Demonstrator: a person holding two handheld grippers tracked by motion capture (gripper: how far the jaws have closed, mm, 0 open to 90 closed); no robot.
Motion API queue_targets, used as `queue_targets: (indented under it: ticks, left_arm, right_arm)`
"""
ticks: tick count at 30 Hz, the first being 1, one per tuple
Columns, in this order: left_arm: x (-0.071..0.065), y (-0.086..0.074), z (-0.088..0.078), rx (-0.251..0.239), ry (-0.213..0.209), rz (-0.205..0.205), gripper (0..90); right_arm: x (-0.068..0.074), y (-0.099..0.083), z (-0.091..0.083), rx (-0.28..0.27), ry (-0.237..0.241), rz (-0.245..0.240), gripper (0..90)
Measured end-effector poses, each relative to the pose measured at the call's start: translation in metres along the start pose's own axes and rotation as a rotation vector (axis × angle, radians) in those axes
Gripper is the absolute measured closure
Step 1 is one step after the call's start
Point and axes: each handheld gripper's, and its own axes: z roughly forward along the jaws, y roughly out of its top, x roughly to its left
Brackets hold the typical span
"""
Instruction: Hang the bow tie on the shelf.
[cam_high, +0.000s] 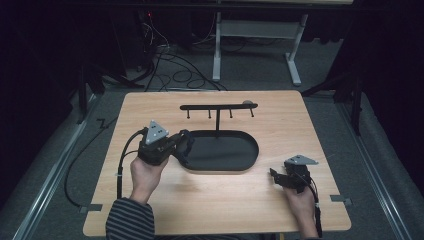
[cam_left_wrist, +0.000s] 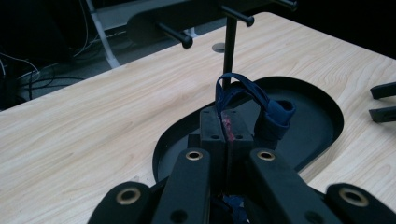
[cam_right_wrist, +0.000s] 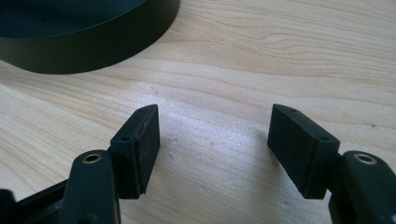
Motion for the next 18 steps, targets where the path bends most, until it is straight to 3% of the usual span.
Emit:
queue_targets:
  ticks: [18]
  left_arm:
    - [0.010,0.025,0.010,-0.002,-0.010,-0.017,89.1]
  right_arm:
    - [-0.001,0.000,0.000,0.000,0.004,0.004,35.8]
